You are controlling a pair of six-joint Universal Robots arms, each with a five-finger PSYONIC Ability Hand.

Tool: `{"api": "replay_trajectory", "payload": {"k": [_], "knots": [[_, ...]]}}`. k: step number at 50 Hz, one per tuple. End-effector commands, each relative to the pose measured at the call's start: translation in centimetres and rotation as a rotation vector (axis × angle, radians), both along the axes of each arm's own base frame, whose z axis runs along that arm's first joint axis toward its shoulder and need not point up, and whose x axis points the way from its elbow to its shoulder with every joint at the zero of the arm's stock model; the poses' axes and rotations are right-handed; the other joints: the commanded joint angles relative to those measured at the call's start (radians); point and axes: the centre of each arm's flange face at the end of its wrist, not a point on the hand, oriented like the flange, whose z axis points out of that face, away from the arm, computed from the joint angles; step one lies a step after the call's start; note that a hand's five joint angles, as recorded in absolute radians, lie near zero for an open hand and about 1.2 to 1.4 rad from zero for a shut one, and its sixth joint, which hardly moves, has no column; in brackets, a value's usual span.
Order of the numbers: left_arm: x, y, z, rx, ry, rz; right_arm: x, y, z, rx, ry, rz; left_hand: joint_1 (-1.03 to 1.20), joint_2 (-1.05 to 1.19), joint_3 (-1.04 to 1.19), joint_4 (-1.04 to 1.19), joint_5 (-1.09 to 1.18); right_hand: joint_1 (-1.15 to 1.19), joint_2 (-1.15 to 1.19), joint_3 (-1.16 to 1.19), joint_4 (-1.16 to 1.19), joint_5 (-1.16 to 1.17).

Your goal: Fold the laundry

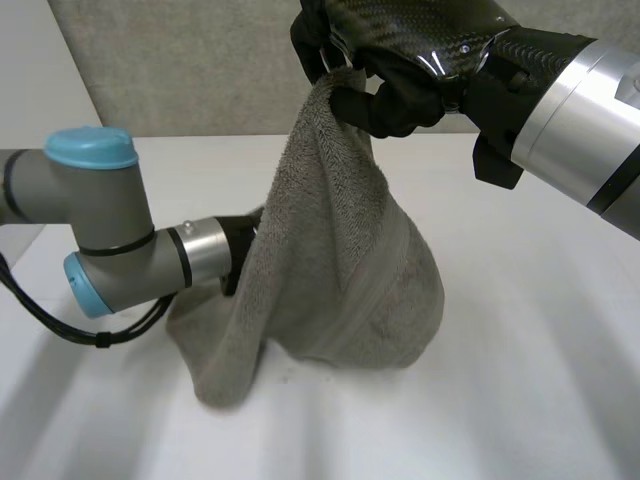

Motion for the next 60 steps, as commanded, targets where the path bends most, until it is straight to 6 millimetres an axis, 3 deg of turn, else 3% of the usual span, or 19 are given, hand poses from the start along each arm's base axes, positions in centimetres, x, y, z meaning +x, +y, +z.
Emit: {"api": "replay_trajectory", "payload": {"k": [1, 2, 3, 9, 12, 15, 17, 19, 22, 26, 31, 37, 39, 47, 53, 55, 56, 58, 60], "knots": [[-0.2, 0.9, -1.5, 0.207, -0.052, -0.088, 0.1, -0.6, -0.6, 0.012, 0.007, -0.019, 0.685, 0.697, 0.697, 0.697, 0.678, 0.436, 0.222, 0.208, 0.202, 0.247], [-0.2, 0.9, -1.5, 0.208, -0.052, -0.088, 0.2, -0.8, -0.8, 0.015, 0.009, -0.024, 0.689, 0.701, 0.701, 0.701, 0.682, 0.436, 0.222, 0.208, 0.202, 0.247], [-0.2, 0.8, -1.2, 0.206, -0.051, -0.091, 0.2, -0.8, -0.8, 0.015, 0.009, -0.024, 1.192, 1.204, 1.204, 1.203, 1.185, 0.436, 0.222, 0.208, 0.202, 0.247], [-0.3, -1.7, 0.8, 0.061, -0.020, 0.002, 0.5, -1.9, -1.4, 0.006, 0.029, -0.052, 1.197, 1.209, 1.209, 1.208, 1.190, 0.436, 0.222, 0.208, 0.202, 0.247], [1.4, -6.0, 4.1, -0.116, -0.002, 0.360, 0.7, -2.6, -1.4, -0.001, 0.030, -0.076, 1.197, 1.209, 1.209, 1.208, 1.190, 0.436, 0.222, 0.208, 0.202, 0.247], [2.4, -7.3, 5.7, -0.176, 0.027, 0.519, 0.8, -3.1, -1.4, -0.003, 0.026, -0.097, 1.197, 1.209, 1.209, 1.208, 1.190, 0.436, 0.222, 0.208, 0.202, 0.247], [4.9, -8.7, 8.7, -0.248, 0.118, 0.811, 0.8, -3.3, -1.2, -0.008, 0.022, -0.102, 1.197, 1.209, 1.209, 1.208, 1.190, 0.436, 0.222, 0.208, 0.202, 0.247], [6.2, -8.6, 9.8, -0.262, 0.157, 0.912, 0.9, -3.6, -1.0, -0.017, 0.016, -0.107, 1.197, 1.209, 1.209, 1.208, 1.190, 0.436, 0.222, 0.208, 0.202, 0.247], [8.3, -7.3, 11.8, -0.279, 0.206, 0.979, 1.0, -3.8, -0.9, -0.020, 0.013, -0.110, 1.197, 1.209, 1.209, 1.208, 1.190, 0.436, 0.222, 0.208, 0.202, 0.247], [9.4, -4.9, 11.8, -0.268, 0.188, 0.982, 1.2, -4.1, -1.1, -0.009, 0.018, -0.113, 1.197, 1.209, 1.209, 1.208, 1.190, 0.436, 0.222, 0.208, 0.202, 0.247], [10.4, 0.9, 9.3, -0.205, 0.094, 0.927, 1.5, -4.2, -1.6, 0.013, 0.028, -0.112, 1.197, 1.209, 1.209, 1.208, 1.190, 0.436, 0.222, 0.208, 0.202, 0.247], [11.4, 5.1, 6.5, -0.177, -0.022, 0.903, 1.5, -4.5, -2.4, 0.039, 0.041, -0.142, 1.197, 1.209, 1.209, 1.208, 1.190, 0.436, 0.222, 0.208, 0.202, 0.247], [11.5, 7.6, 5.0, -0.151, -0.068, 0.880, 1.6, -4.5, -3.2, 0.065, 0.060, -0.139, 1.197, 1.209, 1.209, 1.208, 1.190, 0.436, 0.222, 0.208, 0.202, 0.247], [10.2, 12.6, 2.0, -0.076, -0.151, 0.763, 1.9, -4.4, -9.6, 0.211, 0.242, -0.161, 1.197, 1.209, 1.209, 1.208, 1.190, 0.436, 0.222, 0.208, 0.202, 0.247], [9.9, 13.6, 0.6, -0.036, -0.193, 0.730, 1.5, -3.9, -14.4, 0.257, 0.439, -0.215, 1.153, 1.165, 1.165, 1.165, 1.146, 0.436, 0.222, 0.208, 0.202, 0.247], [9.3, 13.9, -0.4, -0.017, -0.221, 0.697, 1.4, -3.6, -15.0, 0.256, 0.472, -0.218, 0.630, 0.642, 0.642, 0.642, 0.623, 0.436, 0.222, 0.208, 0.202, 0.247], [9.3, 13.9, -0.4, -0.016, -0.222, 0.697, 1.1, -3.4, -15.6, 0.264, 0.497, -0.222, 0.627, 0.640, 0.640, 0.639, 0.621, 0.436, 0.222, 0.208, 0.202, 0.247], [9.0, 13.6, 0.1, -0.029, -0.210, 0.694, 0.8, -3.3, -16.1, 0.273, 0.511, -0.227, 0.183, 0.195, 0.195, 0.195, 0.176, 0.436, 0.222, 0.208, 0.202, 0.247], [8.7, 13.1, 0.7, -0.048, -0.194, 0.694, 0.6, -3.1, -16.4, 0.283, 0.516, -0.225, 0.074, 0.086, 0.086, 0.085, 0.067, 0.436, 0.222, 0.208, 0.202, 0.247]]}}
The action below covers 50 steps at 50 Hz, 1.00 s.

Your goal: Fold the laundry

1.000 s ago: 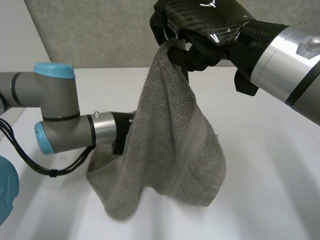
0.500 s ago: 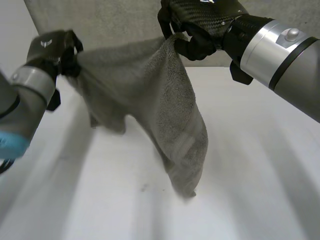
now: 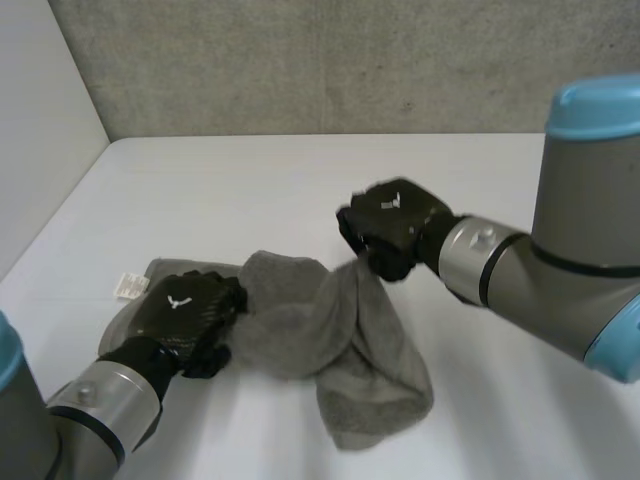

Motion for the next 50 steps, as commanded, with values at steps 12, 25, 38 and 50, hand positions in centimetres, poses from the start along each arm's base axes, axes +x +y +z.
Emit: {"api": "replay_trajectory", "payload": {"k": [12, 25, 38, 50], "knots": [[1.5, -7.8, 4.5, -0.147, 0.067, 0.113, -2.2, 3.4, -1.3, -0.087, 0.028, 0.007, -0.661, -0.691, -0.703, -0.702, -0.699, 0.435, 0.222, 0.208, 0.202, 0.235], [1.2, -13.4, 2.1, -0.009, 0.084, -0.023, -2.7, 6.7, 0.7, -0.230, -0.066, 0.142, -0.603, -0.633, -0.644, -0.643, -0.640, 0.435, 0.222, 0.208, 0.202, 0.235], [-0.8, -16.2, -3.0, 0.074, -0.098, -0.192, -3.0, 7.6, -0.3, -0.201, -0.051, 0.150, -0.609, -0.639, -0.650, -0.649, -0.646, 0.435, 0.222, 0.208, 0.202, 0.235], [-2.0, -17.3, -5.2, 0.079, -0.122, -0.230, -3.2, 7.4, -0.9, -0.184, -0.041, 0.140, -0.018, -0.049, -0.060, -0.059, -0.056, 0.435, 0.222, 0.208, 0.202, 0.235]]}}
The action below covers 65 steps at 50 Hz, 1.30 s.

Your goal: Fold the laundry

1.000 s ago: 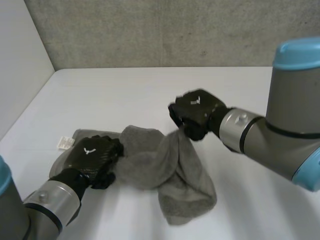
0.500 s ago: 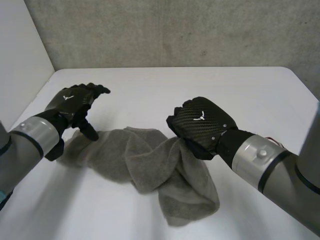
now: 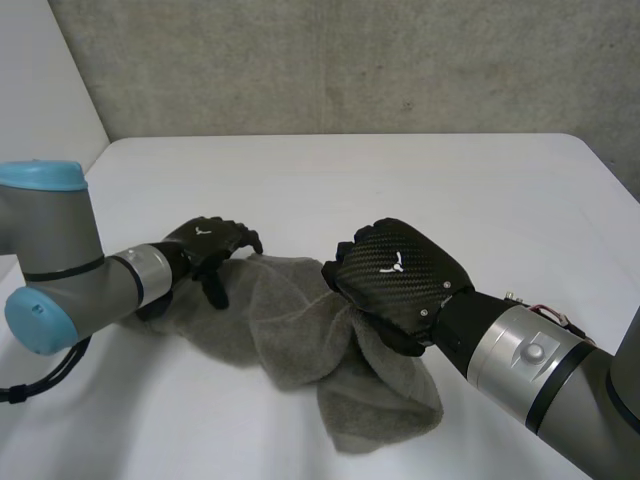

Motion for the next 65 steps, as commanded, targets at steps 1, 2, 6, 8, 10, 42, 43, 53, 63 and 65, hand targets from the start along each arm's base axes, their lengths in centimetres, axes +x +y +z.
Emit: {"api": "replay_trajectory", "payload": {"k": [1, 2, 6, 8, 10, 42, 43, 53, 63, 65], "knots": [[-0.6, -0.9, -1.4, 0.001, -0.007, -0.009, -0.1, -0.3, -0.2, 0.007, 0.004, -0.009, 0.720, 0.721, 0.721, 0.720, 0.720, 0.435, 0.222, 0.208, 0.202, 0.232], [-0.6, -0.9, -1.4, 0.001, -0.007, -0.009, -0.1, -0.5, -0.2, 0.008, 0.004, -0.009, 0.721, 0.722, 0.722, 0.721, 0.721, 0.435, 0.222, 0.208, 0.202, 0.232], [-0.8, -1.5, -2.0, 0.003, -0.009, -0.009, 0.2, -0.9, -0.2, -0.002, 0.011, -0.008, 1.089, 1.089, 1.090, 1.089, 1.089, 0.435, 0.222, 0.208, 0.202, 0.232], [-0.8, -1.8, -2.1, -0.001, -0.009, -0.007, 0.3, -1.3, -0.3, -0.012, 0.022, -0.010, 1.091, 1.091, 1.092, 1.091, 1.091, 0.435, 0.222, 0.208, 0.202, 0.232], [-0.9, -2.1, -2.0, -0.010, -0.007, -0.006, 0.6, -1.8, -0.5, -0.022, 0.038, -0.009, 1.091, 1.091, 1.092, 1.091, 1.091, 0.435, 0.222, 0.208, 0.202, 0.232], [-0.6, -3.0, 18.9, -0.698, 0.392, 0.335, 5.9, -11.8, 12.6, -0.824, -0.237, -0.167, 1.091, 1.091, 1.092, 1.091, 1.091, 0.435, 0.222, 0.208, 0.202, 0.232], [-0.6, -3.0, 18.9, -0.697, 0.391, 0.335, 5.9, -11.7, 10.7, -0.778, -0.201, -0.132, 1.091, 1.091, 1.092, 1.091, 1.091, 0.435, 0.222, 0.208, 0.202, 0.232], [1.0, 0.4, 5.0, -0.333, 0.187, 0.357, 4.4, -10.5, -3.9, -0.395, 0.058, -0.018, 1.091, 1.091, 1.092, 1.091, 1.091, 0.435, 0.222, 0.208, 0.202, 0.232], [1.8, 6.6, -1.2, -0.082, 0.055, 0.330, 2.3, -7.2, -10.1, -0.248, 0.203, 0.023, 1.091, 1.091, 1.092, 1.091, 1.091, 0.075, -0.139, -0.152, -0.158, -0.128], [1.8, 7.4, -1.1, -0.068, 0.047, 0.319, 1.8, -6.7, -10.2, -0.218, 0.217, 0.011, 1.091, 1.091, 1.092, 1.091, 1.091, -0.398, -0.612, -0.626, -0.631, -0.602]]}}
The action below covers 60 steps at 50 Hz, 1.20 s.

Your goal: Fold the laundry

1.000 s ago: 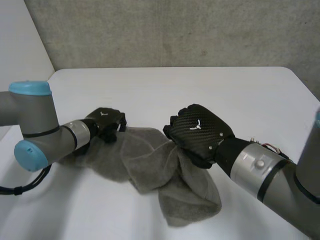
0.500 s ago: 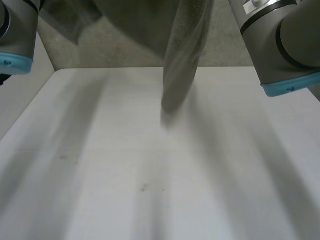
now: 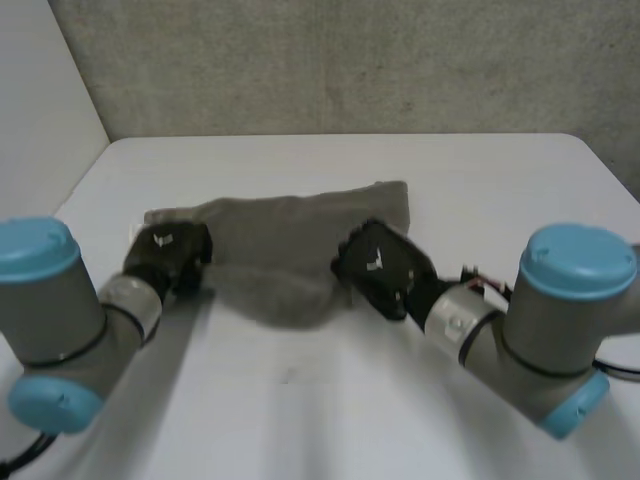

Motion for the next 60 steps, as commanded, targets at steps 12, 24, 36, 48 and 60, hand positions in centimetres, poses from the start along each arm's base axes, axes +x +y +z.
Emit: {"api": "replay_trajectory", "payload": {"k": [12, 24, 36, 48, 60], "knots": [[0.5, 4.9, 1.1, 0.019, -0.199, -0.085, -3.8, 0.6, 1.9, 0.386, -0.205, -0.194, -0.512, -0.558, -0.557, -0.560, -0.542, -0.706, -0.875, -0.889, -0.891, -0.888], [0.4, 4.1, 6.2, -0.152, -0.170, -0.075, -7.4, -3.4, 5.4, 0.678, -0.619, -0.361, -0.688, -0.735, -0.733, -0.737, -0.719, -0.706, -0.875, -0.889, -0.891, -0.888], [-1.0, 0.6, 5.7, -0.093, -0.144, -0.190, -7.2, -3.2, 3.4, 0.656, -0.532, -0.377, -0.706, -0.752, -0.751, -0.755, -0.736, -0.706, -0.875, -0.889, -0.891, -0.888], [0.1, -4.3, 2.2, 0.124, -0.192, -0.155, -7.3, -3.1, 2.5, 0.605, -0.450, -0.382, -0.715, -0.761, -0.760, -0.763, -0.745, -0.706, -0.875, -0.889, -0.891, -0.888], [1.6, -4.3, -0.1, 0.276, -0.213, -0.130, -7.2, -3.0, 2.0, 0.612, -0.443, -0.380, -0.463, -0.509, -0.508, -0.511, -0.493, -0.706, -0.875, -0.889, -0.891, -0.888]]}}
